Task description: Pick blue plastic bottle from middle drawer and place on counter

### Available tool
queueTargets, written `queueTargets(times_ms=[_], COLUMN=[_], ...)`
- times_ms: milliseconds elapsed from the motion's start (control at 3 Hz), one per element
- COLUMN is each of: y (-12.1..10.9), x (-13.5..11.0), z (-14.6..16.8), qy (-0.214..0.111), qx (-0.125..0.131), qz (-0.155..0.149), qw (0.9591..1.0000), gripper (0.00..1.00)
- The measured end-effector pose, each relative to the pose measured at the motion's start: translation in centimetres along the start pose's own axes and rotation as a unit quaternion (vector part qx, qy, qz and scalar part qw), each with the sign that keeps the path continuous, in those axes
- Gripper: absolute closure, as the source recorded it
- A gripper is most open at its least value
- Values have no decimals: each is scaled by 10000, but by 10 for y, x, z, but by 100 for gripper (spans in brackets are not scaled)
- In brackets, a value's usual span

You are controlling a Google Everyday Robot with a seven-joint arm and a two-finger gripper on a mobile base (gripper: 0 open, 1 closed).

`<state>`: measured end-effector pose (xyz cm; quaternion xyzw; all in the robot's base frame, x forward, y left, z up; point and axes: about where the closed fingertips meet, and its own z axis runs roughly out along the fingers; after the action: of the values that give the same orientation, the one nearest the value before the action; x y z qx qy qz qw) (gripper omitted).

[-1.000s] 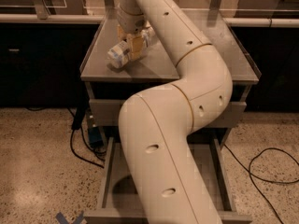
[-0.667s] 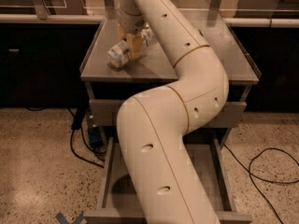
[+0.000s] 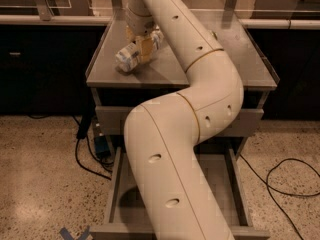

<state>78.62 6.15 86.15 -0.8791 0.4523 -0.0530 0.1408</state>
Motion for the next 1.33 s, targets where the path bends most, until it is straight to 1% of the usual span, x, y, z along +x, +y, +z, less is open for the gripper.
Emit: queueTargets(times_ms=[333,1000,1333], y=[0,0,0], x=[0,0,0], z=[0,0,0], qy=[0,0,0], qx=[0,0,1], qz=[0,0,0], qw=[10000,10000,10000], gripper=[57,11,0])
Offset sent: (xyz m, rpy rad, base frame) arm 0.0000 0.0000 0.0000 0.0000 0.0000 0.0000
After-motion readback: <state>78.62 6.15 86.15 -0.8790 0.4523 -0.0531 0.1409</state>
